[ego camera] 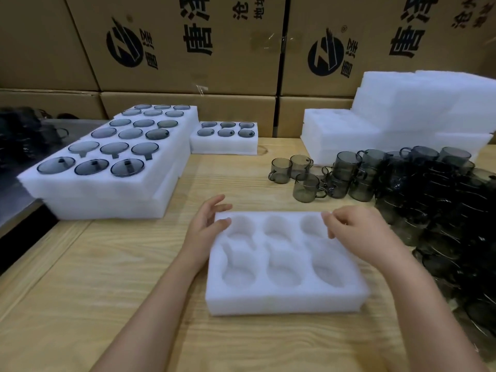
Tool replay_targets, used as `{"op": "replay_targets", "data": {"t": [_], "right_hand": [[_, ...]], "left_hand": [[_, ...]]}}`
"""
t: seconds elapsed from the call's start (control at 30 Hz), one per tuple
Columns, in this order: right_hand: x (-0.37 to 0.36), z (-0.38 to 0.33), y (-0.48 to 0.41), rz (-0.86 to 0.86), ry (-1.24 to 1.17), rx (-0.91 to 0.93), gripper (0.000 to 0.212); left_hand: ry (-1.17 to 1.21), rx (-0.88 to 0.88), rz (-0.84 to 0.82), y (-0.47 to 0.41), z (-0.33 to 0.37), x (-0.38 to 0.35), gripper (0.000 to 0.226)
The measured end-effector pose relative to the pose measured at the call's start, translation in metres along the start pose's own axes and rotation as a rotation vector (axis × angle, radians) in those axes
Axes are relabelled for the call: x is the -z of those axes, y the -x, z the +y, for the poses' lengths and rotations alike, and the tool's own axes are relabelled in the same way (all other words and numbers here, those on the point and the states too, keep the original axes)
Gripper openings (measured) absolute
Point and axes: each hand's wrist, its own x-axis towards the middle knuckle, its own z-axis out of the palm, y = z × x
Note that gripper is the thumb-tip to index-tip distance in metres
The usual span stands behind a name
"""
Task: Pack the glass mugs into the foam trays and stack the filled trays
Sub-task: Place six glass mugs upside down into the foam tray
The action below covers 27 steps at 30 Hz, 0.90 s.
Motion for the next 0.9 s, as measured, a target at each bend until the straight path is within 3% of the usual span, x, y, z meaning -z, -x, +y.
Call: {"op": "replay_targets", "data": {"t": [0.07,0.2,0.33,0.5,0.67,0.8,0.9], "right_hand": [[0.007,-0.004,-0.011,0.014,0.039,-0.01,0.042],[0.006,-0.019,-0.066,0.203,0.16,0.068,0.024],[-0.019,-0.021,-0.111,-0.04,0.552,0.065,0.031],[-0.039,-0.017,-0.125,-0.021,0.72,0.075,0.026],[-0.04,-0.023,-0.121,-0.005,0.607,0.091,0.021],[-0.027,-0.056,-0.105,0.055,0.231,0.155,0.025],[-0.016,-0.089,-0.086,0.002,0.051,0.241,0.027]], "left_hand": [[0.011,0.002,-0.005,-0.004,-0.003,0.001,0.05],[0.044,0.001,-0.011,-0.005,-0.006,0.001,0.038],[0.119,0.026,0.0,-0.007,-0.009,0.005,0.032],[0.134,0.021,-0.02,-0.007,-0.009,0.005,0.03],[0.146,-0.005,-0.089,-0.005,-0.007,0.004,0.037],[0.12,-0.041,-0.122,-0.003,-0.004,0.005,0.041],[0.122,-0.06,-0.1,-0.003,-0.004,0.007,0.04]]}}
